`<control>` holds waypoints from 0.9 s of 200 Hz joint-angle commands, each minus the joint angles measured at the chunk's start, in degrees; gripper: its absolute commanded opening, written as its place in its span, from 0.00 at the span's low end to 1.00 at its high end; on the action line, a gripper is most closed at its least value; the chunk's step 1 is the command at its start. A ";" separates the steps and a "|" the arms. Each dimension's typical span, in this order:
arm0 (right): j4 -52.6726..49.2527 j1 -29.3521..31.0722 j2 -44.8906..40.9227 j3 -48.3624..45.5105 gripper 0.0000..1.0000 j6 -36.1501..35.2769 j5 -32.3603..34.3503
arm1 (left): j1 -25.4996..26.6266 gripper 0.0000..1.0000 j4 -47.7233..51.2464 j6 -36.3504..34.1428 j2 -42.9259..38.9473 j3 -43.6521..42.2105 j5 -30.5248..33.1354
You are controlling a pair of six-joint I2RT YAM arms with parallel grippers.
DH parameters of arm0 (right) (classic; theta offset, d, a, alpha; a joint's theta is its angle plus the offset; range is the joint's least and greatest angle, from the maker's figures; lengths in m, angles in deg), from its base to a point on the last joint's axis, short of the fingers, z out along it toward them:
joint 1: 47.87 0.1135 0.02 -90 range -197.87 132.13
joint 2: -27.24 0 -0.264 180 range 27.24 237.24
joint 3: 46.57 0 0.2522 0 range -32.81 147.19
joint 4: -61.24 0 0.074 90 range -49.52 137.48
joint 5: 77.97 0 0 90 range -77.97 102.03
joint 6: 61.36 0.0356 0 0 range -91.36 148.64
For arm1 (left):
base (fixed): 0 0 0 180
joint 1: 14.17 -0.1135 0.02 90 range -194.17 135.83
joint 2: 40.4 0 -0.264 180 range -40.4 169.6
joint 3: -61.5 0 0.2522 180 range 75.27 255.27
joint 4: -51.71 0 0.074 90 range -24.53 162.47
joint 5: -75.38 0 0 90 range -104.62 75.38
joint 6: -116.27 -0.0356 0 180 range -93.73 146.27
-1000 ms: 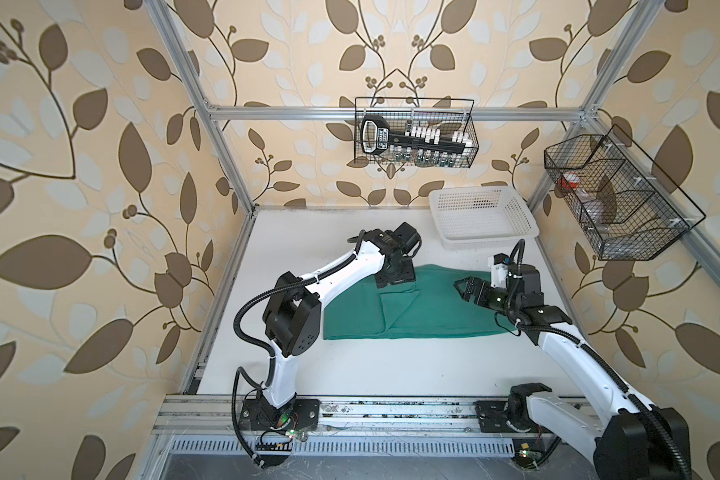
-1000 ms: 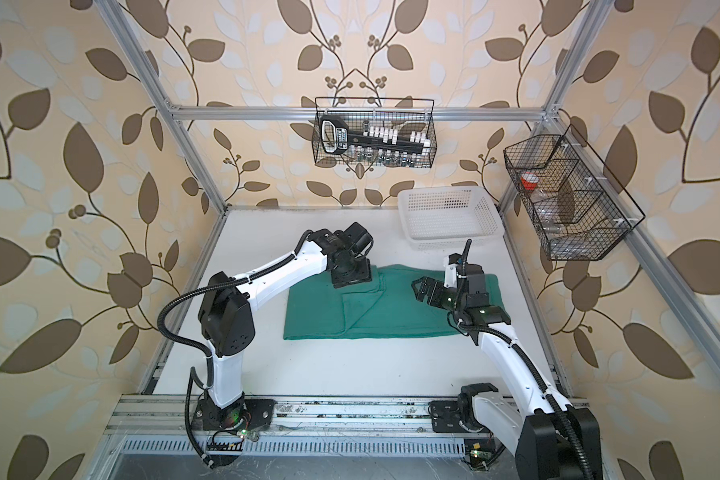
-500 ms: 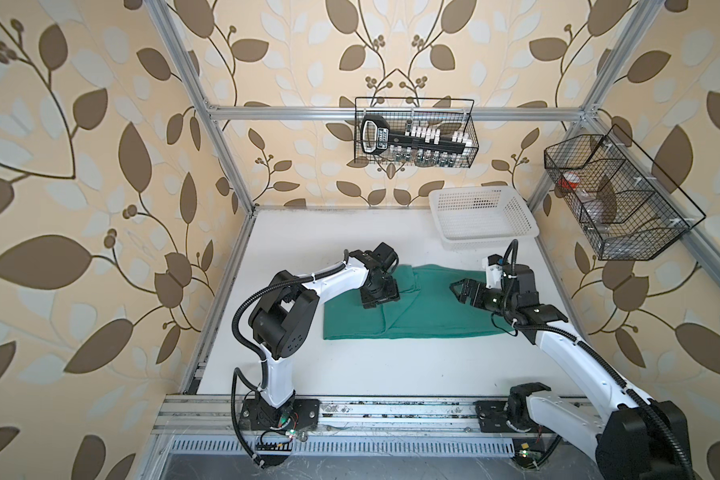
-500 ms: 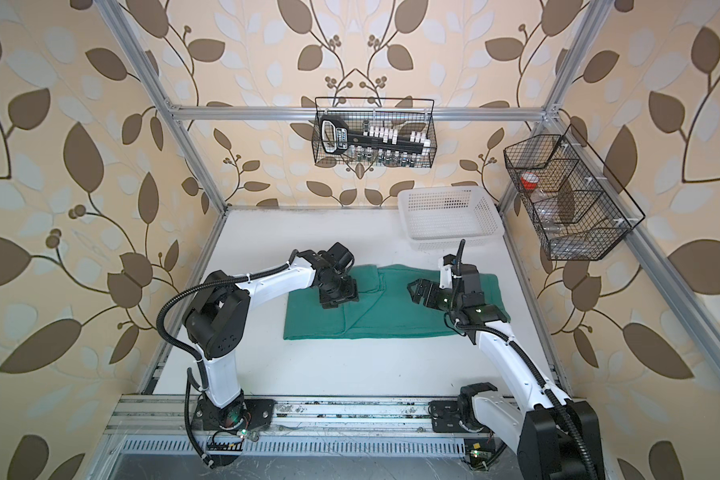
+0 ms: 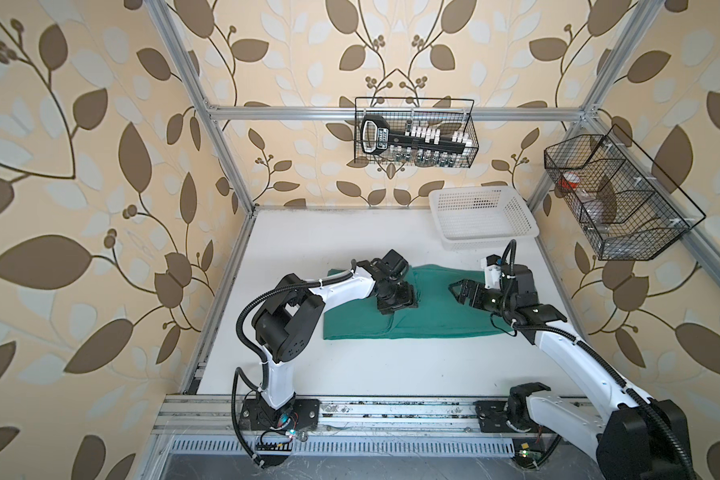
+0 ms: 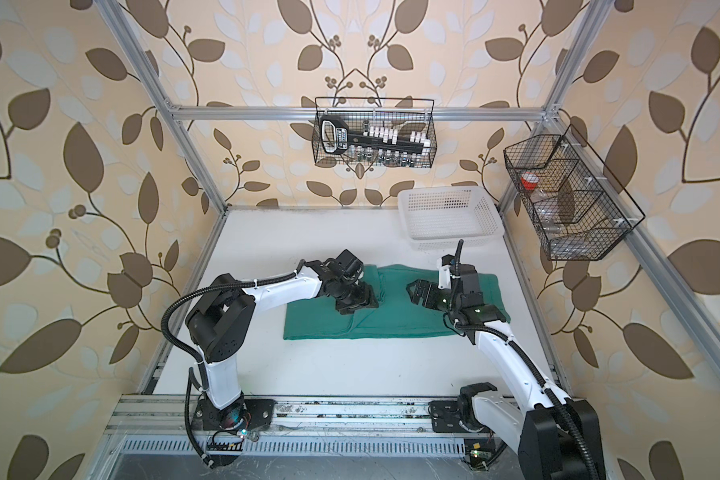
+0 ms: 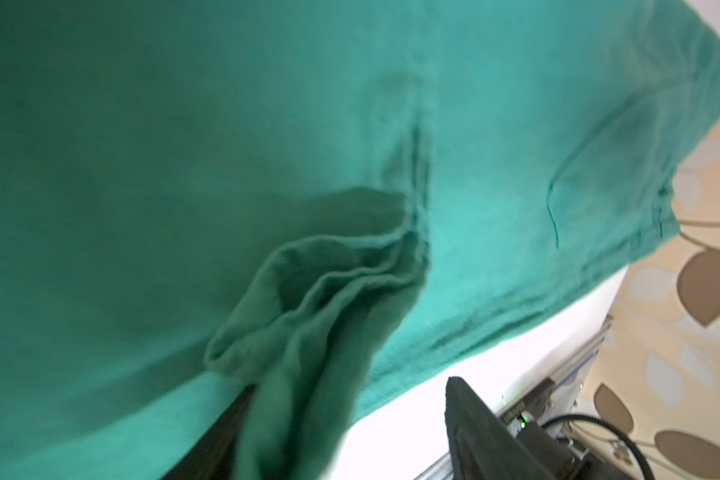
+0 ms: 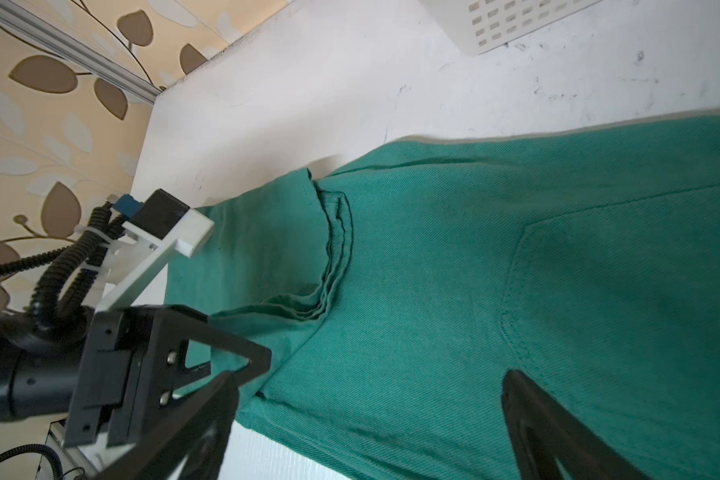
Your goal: Fold and stack the trousers
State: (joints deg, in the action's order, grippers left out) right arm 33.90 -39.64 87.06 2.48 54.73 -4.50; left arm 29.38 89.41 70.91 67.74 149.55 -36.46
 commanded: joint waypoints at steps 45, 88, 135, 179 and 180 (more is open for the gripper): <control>-1.09 -1.54 -0.12 1.09 0.99 -2.18 0.18 | 6.86 0.67 -0.69 -3.79 -0.61 1.53 -5.38; -0.65 -1.81 0.92 1.32 0.99 -2.17 -0.02 | 5.42 0.68 11.19 -10.45 -3.26 7.26 -0.35; -0.73 -1.49 1.27 2.01 0.99 -2.27 -0.32 | -2.88 0.69 24.56 -17.45 -11.01 7.71 10.12; -0.65 0.88 0.93 2.72 1.00 -2.02 -0.51 | -15.46 0.71 25.88 -20.75 -19.74 -1.68 14.33; -0.65 0.94 0.97 2.70 1.00 -2.01 -0.55 | -15.75 0.71 25.88 -20.83 -19.82 -1.86 14.48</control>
State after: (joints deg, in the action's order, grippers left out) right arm 33.53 -40.05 88.06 3.16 53.61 -4.55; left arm 18.52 110.61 54.19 52.99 152.39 -26.98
